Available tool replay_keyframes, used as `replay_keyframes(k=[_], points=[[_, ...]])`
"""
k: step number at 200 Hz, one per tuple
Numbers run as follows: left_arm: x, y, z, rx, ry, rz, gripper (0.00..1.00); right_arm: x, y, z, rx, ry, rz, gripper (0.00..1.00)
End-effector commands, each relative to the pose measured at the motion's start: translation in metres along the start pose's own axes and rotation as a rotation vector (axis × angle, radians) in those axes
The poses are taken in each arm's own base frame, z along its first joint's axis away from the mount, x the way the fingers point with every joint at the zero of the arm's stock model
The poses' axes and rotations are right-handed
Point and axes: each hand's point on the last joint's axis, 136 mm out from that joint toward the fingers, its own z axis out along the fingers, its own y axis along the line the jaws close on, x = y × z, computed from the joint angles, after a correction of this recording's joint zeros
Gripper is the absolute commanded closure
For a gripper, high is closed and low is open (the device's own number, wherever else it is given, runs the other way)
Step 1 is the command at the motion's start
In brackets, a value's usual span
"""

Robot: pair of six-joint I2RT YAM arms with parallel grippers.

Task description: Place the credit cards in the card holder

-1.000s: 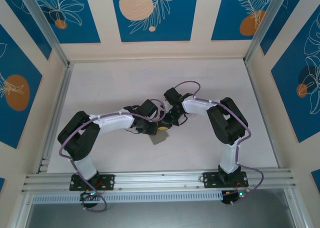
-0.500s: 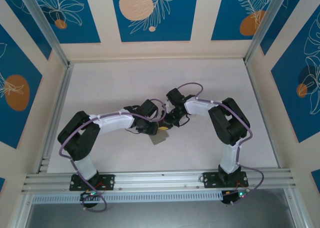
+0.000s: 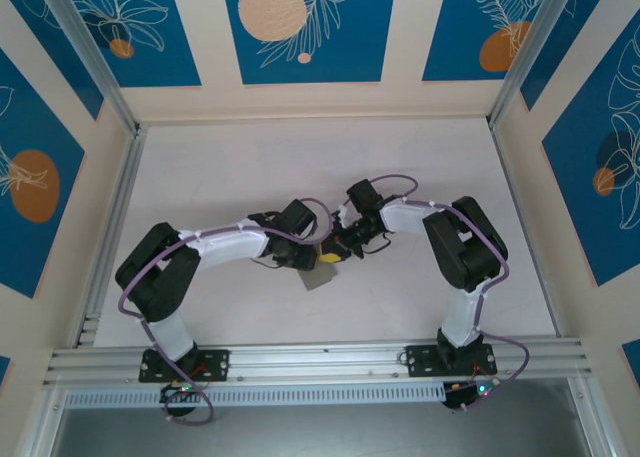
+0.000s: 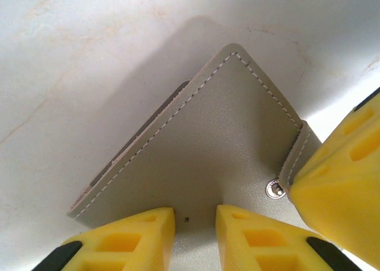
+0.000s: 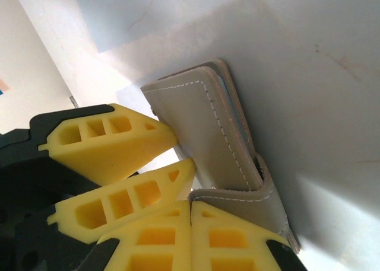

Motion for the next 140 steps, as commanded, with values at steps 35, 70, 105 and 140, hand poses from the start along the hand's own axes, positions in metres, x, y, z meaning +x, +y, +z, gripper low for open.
replay_keyframes(k=[35, 70, 105, 140], points=[[0.000, -0.011, 0.020, 0.044, -0.011, 0.020, 0.74, 0.016, 0.031, -0.001, -0.142, 0.103, -0.002, 1.00], [-0.001, -0.012, 0.020, 0.047, -0.013, 0.022, 0.74, 0.018, 0.022, 0.005, -0.111, 0.116, 0.010, 1.00], [-0.003, -0.014, 0.019, 0.055, -0.017, 0.024, 0.74, 0.019, 0.012, 0.015, -0.068, 0.128, 0.027, 1.00], [-0.003, -0.014, 0.019, 0.054, -0.017, 0.024, 0.74, 0.013, 0.013, 0.020, -0.065, 0.124, 0.030, 1.00]])
